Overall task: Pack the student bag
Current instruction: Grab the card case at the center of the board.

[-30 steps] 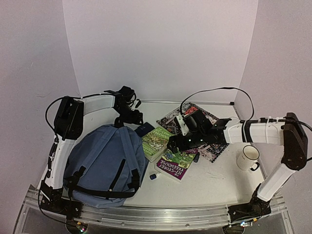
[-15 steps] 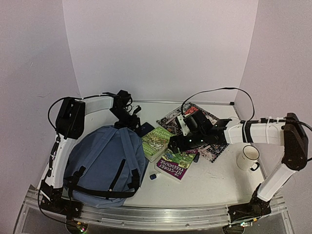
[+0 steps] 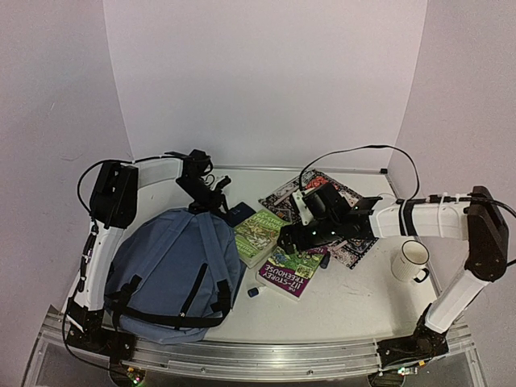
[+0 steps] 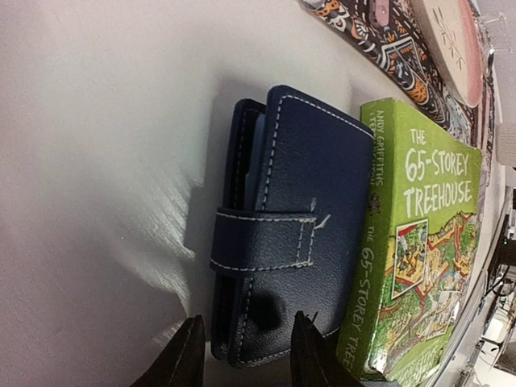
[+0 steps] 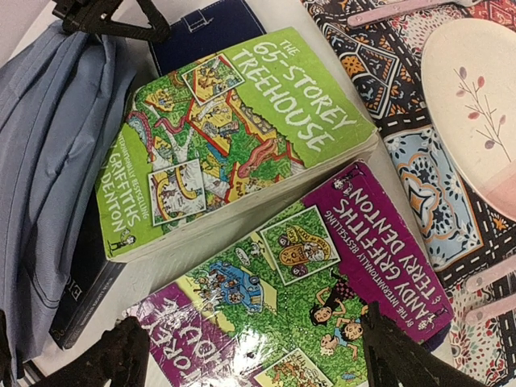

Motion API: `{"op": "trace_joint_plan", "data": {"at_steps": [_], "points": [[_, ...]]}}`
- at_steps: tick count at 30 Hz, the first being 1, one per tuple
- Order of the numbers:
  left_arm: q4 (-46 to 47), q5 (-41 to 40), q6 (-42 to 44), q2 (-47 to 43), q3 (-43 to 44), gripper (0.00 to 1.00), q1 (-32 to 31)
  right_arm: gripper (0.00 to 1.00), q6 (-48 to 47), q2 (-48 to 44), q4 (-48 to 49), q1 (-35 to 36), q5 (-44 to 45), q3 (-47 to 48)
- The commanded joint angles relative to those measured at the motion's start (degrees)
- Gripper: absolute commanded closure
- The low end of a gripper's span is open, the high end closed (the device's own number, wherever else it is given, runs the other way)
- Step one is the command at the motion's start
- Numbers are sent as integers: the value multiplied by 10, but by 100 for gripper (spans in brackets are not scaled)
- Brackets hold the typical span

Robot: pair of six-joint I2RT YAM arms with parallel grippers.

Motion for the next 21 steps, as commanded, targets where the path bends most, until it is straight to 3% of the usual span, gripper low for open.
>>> {"op": "trace_joint_plan", "data": {"at_steps": [1, 8, 13, 21], "points": [[-25, 50, 15, 28, 6, 63, -2, 9, -2, 12, -10, 2, -3, 19], [-24, 66, 25, 49, 5, 71, -2, 9, -3, 15, -10, 2, -5, 17], [-25, 82, 32, 28, 7, 99, -1, 9, -4, 12, -10, 2, -6, 15], [-25, 42, 15, -45, 38, 100, 4, 9, -7, 3, -10, 2, -2, 14]]}}
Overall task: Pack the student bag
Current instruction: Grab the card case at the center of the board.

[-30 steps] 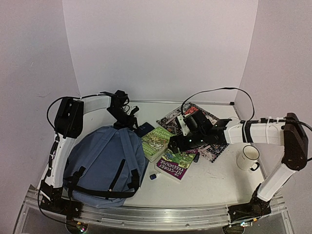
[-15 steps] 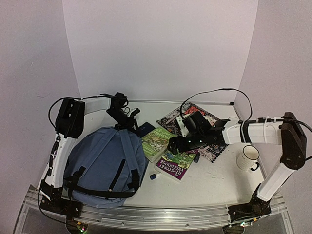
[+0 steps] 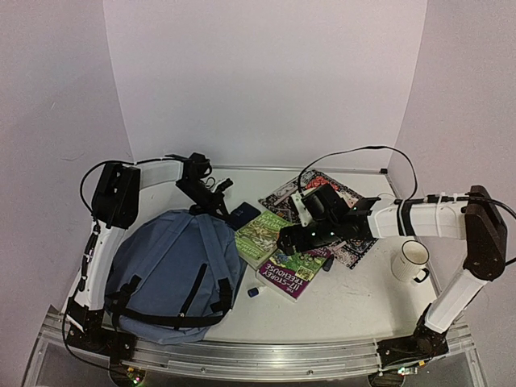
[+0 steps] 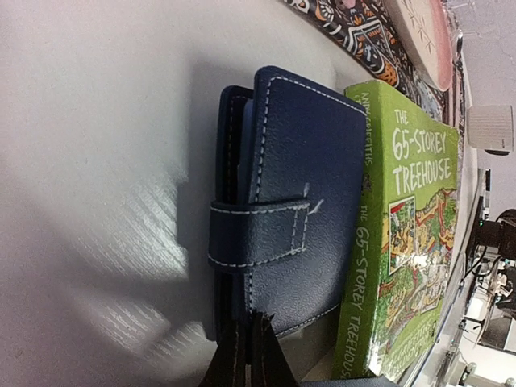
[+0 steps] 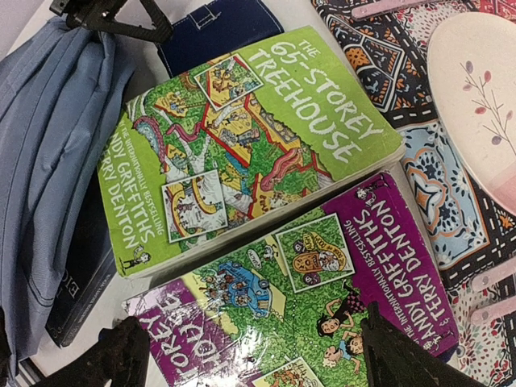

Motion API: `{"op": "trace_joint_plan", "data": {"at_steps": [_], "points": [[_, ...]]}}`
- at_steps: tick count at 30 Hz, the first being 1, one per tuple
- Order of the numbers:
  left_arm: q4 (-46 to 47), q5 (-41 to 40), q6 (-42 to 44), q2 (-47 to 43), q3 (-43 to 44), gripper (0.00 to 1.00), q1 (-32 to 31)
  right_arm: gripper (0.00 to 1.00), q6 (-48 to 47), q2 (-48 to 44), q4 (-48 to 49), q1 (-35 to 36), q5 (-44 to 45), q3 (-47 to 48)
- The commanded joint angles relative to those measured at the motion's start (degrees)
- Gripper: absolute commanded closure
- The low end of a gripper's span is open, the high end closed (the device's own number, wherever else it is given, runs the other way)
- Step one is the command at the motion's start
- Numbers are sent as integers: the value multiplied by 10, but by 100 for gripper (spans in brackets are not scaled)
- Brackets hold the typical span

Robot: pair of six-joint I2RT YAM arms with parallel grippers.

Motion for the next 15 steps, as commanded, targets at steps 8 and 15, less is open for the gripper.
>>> {"op": "trace_joint_plan", "data": {"at_steps": [8, 15], "points": [[-20, -84, -57, -134, 41, 100, -3, 9, -12, -11, -10, 3, 0, 26], [-5, -103, -143, -186, 36, 100, -2, 9, -21, -6, -3, 3, -6, 49]]}}
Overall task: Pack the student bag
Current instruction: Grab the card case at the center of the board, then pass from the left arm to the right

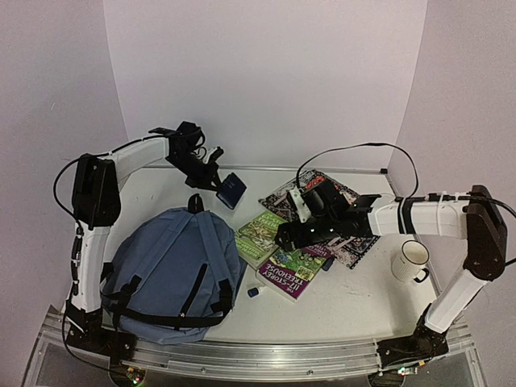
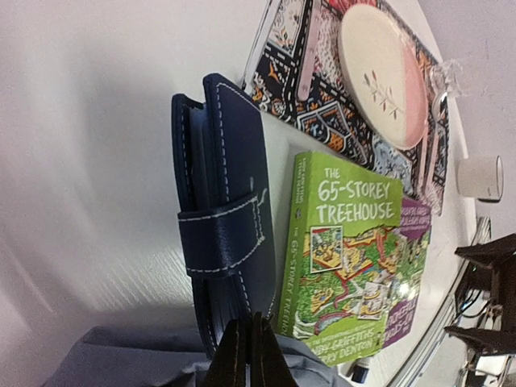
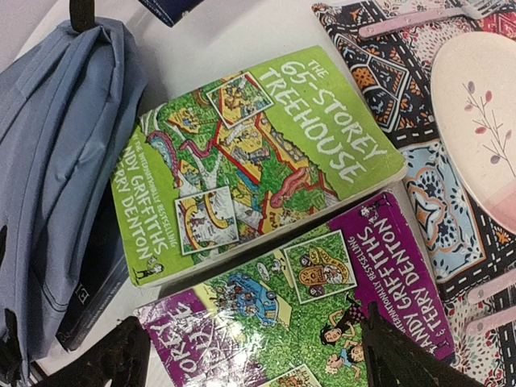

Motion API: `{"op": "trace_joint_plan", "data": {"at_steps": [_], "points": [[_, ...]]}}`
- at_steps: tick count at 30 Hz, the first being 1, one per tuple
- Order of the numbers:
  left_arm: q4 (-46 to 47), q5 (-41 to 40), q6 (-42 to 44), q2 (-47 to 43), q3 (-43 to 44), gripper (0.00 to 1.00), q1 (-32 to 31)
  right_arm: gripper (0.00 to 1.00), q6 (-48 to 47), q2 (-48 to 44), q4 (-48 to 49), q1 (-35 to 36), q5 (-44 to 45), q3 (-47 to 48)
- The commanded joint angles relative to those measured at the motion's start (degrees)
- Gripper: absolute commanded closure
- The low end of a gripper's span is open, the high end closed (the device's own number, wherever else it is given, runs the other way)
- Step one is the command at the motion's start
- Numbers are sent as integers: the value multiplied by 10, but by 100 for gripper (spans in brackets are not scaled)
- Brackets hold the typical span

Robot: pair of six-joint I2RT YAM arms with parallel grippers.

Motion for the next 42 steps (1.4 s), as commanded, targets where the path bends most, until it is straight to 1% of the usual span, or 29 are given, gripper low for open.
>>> {"op": "trace_joint_plan", "data": {"at_steps": [1, 3, 6, 8, 10, 12, 14, 19, 23, 26, 30, 34, 37, 41, 42], "points": [[19, -12, -77, -70, 18, 100, 0, 9, -15, -6, 4, 3, -6, 37], [29, 3, -107, -87, -2, 100, -1, 8, -24, -5, 16, 3, -8, 43], [68, 17, -145, -127, -61, 100, -6, 6, -37, -10, 46, 2, -17, 45], [106, 25, -178, -167, -119, 100, -9, 4, -36, -15, 60, 2, -20, 48], [177, 43, -230, -213, -193, 100, -12, 2, -23, -21, 74, 2, -26, 54], [254, 56, -281, -258, -265, 100, -19, 2, 3, -25, 89, 1, -48, 60], [320, 53, -318, -297, -318, 100, -32, 2, 40, -27, 109, -4, -69, 63], [401, 36, -373, -366, -408, 100, -66, 2, 146, -25, 169, -18, -123, 55], [451, 42, -405, -406, -452, 100, -84, 2, 219, -22, 242, -35, -177, 34], [486, 48, -428, -432, -479, 100, -101, 2, 274, -12, 320, -49, -223, 17], [506, 48, -445, -457, -504, 100, -119, 2, 340, -1, 401, -62, -262, -2], [540, 52, -456, -478, -529, 100, -129, 3, 360, 15, 422, -65, -286, 9], [547, 55, -457, -483, -532, 100, -139, 7, 370, 25, 441, -66, -302, 16], [554, 55, -456, -490, -536, 100, -145, 15, 377, 37, 455, -67, -322, 26], [556, 55, -457, -492, -537, 100, -145, 18, 379, 40, 462, -67, -327, 27]]}}
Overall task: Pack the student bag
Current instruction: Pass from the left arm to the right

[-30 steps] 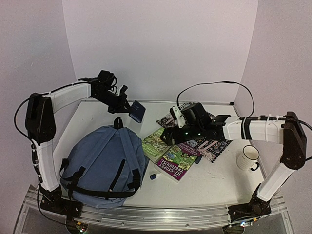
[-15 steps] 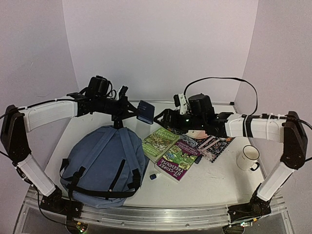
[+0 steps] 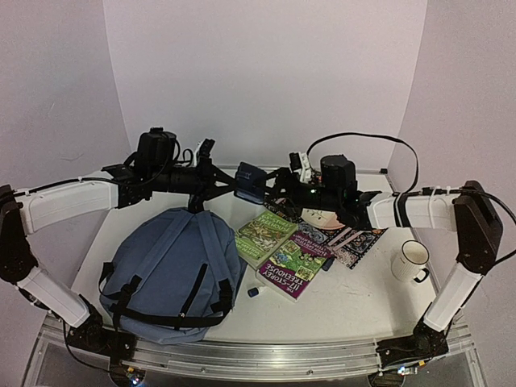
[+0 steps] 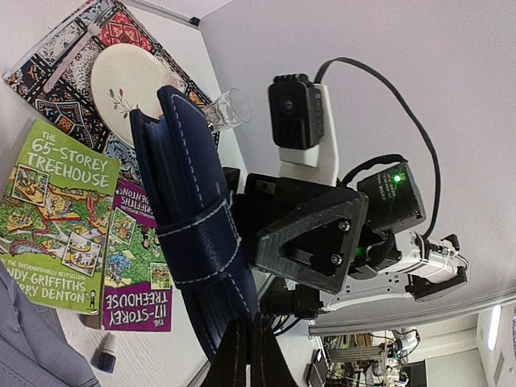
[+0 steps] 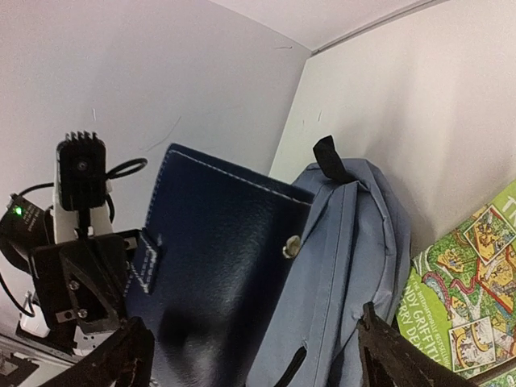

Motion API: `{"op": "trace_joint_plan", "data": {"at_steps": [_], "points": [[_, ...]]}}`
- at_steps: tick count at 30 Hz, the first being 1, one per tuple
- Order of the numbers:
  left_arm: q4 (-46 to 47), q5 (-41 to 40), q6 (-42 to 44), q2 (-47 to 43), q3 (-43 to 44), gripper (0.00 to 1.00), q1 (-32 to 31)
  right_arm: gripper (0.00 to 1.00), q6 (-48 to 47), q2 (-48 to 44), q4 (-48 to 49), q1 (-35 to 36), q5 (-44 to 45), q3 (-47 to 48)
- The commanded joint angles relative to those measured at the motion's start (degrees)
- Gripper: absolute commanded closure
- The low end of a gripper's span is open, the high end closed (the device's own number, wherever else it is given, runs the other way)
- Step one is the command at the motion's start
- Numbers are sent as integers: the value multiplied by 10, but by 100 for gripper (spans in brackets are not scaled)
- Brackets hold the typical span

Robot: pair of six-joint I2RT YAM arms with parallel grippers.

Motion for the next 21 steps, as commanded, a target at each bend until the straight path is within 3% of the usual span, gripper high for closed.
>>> {"op": "trace_joint_plan", "data": {"at_steps": [1, 6, 13, 21], "points": [[61, 10, -2, -37, -3, 100, -5, 23, 24, 13, 68, -1, -48, 23], [62, 10, -1, -47, -18, 100, -6, 49, 48, 12, 148, -2, -75, 6], [3, -33, 36, -50, -34, 99, -6, 99, 47, 7, 189, -3, -105, 7], [-144, -161, 100, -70, -34, 68, -7, 100, 22, -18, 167, -3, -89, -26]]}}
